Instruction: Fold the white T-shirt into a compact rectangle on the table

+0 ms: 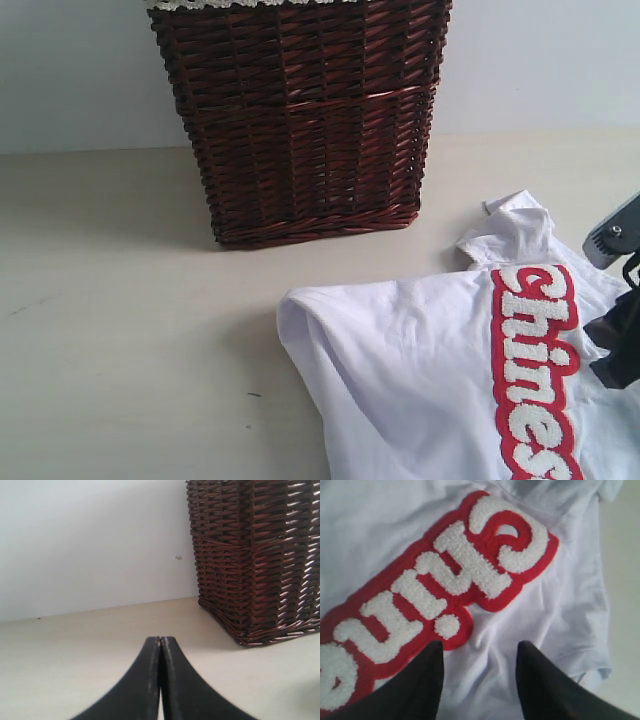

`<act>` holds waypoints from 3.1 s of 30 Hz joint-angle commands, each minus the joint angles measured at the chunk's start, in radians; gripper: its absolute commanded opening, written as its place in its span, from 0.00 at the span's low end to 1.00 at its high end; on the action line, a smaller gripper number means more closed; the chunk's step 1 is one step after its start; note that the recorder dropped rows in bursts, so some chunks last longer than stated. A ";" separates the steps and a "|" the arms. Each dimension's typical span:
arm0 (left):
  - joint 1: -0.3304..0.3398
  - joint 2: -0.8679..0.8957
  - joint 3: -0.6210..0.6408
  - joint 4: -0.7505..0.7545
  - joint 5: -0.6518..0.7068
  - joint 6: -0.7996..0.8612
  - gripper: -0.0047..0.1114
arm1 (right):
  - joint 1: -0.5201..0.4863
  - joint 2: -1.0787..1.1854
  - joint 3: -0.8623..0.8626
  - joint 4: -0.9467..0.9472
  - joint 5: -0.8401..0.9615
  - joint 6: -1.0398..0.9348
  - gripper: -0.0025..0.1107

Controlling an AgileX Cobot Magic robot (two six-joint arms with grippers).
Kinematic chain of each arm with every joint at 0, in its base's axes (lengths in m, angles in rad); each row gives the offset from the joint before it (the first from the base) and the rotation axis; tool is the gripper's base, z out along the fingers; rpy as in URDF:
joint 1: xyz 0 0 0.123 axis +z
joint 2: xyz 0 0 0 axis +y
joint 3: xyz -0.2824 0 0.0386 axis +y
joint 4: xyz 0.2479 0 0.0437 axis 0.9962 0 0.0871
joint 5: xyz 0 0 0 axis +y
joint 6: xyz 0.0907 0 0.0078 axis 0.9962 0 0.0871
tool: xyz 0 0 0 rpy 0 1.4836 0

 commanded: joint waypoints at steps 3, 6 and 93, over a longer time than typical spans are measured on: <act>-0.004 -0.006 0.000 0.000 0.000 -0.003 0.04 | 0.001 -0.080 0.091 0.064 -0.119 0.008 0.43; -0.004 -0.006 0.000 0.000 0.000 -0.003 0.04 | 0.001 -0.089 0.099 0.069 -0.100 0.008 0.43; -0.004 -0.006 0.000 0.000 0.000 -0.003 0.04 | -0.019 0.866 -1.006 -0.219 0.187 0.421 0.56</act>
